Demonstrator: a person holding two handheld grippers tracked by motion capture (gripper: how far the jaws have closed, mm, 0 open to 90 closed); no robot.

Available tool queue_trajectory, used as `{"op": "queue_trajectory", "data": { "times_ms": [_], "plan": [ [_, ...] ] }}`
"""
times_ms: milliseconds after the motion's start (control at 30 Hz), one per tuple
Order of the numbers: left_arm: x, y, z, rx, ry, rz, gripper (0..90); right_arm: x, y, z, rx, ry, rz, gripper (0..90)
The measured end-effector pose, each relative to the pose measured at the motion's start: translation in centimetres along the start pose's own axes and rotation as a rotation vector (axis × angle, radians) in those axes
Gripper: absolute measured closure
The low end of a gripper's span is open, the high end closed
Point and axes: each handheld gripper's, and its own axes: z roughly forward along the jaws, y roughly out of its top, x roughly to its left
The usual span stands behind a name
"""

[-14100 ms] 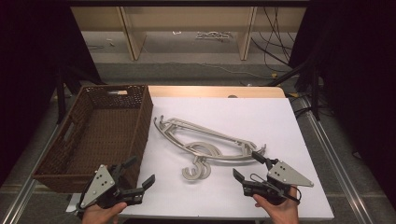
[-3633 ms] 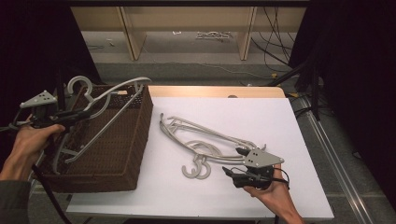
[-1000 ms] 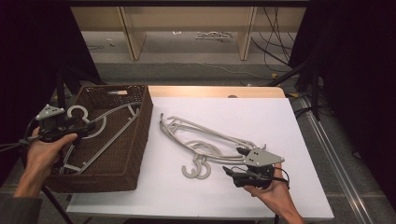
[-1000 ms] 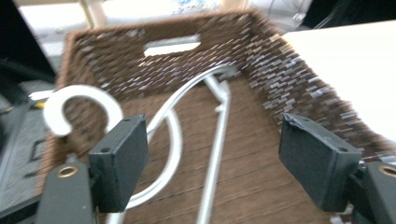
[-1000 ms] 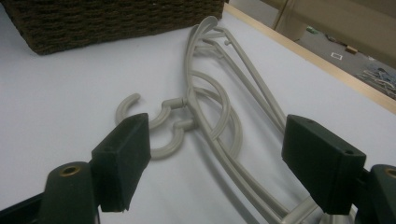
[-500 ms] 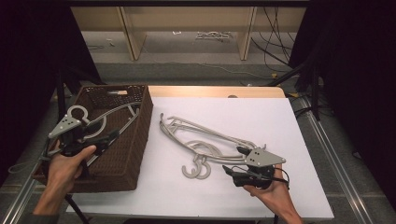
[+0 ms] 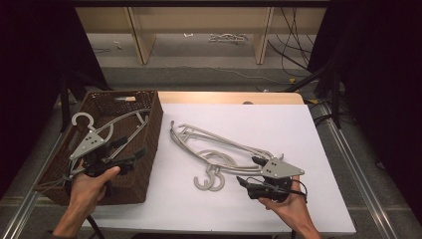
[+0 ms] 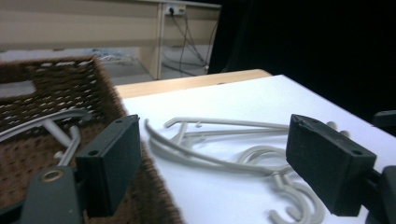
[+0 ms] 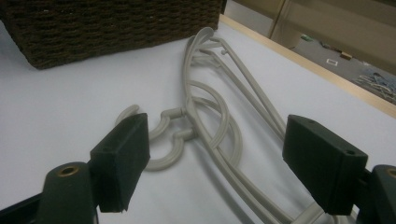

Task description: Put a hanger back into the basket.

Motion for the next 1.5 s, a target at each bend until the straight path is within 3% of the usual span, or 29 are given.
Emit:
{"op": "queue_trajectory", "data": {
  "times_ms": [200,300,367,567,700,800,900,967,1067,1333,1500],
  "plan": [
    [-2.4,-0.6,0.0,-0.052,-0.057,0.045,18.0,-0.1,-0.1,-0.1,-0.02,0.004,0.026,23.9],
    [-3.7,-1.4,0.2,-0.056,-0.094,0.102,17.0,-0.3,-0.2,-0.2,-0.036,-0.008,0.026,22.8],
    [-4.4,-1.9,0.4,-0.045,-0.112,0.118,17.0,-0.3,-0.3,-0.3,-0.038,-0.006,0.041,22.6],
    [-5.6,-3.0,0.6,-0.054,-0.146,0.126,17.0,-0.2,-0.4,-0.3,-0.042,0.004,0.059,21.2],
    [-5.9,-3.7,0.5,-0.056,-0.171,0.153,16.9,-0.4,-0.5,-0.2,-0.051,-0.001,0.05,21.0],
    [-5.8,-4.5,0.5,-0.056,-0.187,0.146,16.5,-0.3,-0.5,0.0,-0.052,0.0,0.053,21.0],
    [-5.8,-5.4,0.5,-0.048,-0.17,0.181,16.5,-0.2,-0.5,0.0,-0.049,0.006,0.044,21.1],
    [-5.8,-6.1,0.5,-0.045,-0.163,0.167,16.6,-0.2,-0.5,0.0,-0.049,0.005,0.042,21.1],
    [-6.0,-6.7,0.6,-0.042,-0.16,0.181,16.6,-0.1,-0.4,0.1,-0.036,0.015,0.046,21.1],
    [-6.5,-7.4,0.9,-0.037,-0.164,0.201,16.5,-0.1,-0.6,0.6,-0.012,0.031,0.03,21.1],
    [-6.6,-7.5,1.0,-0.029,-0.174,0.217,16.6,-0.2,-0.7,1.4,0.023,0.009,-0.019,21.0]
  ]
}}
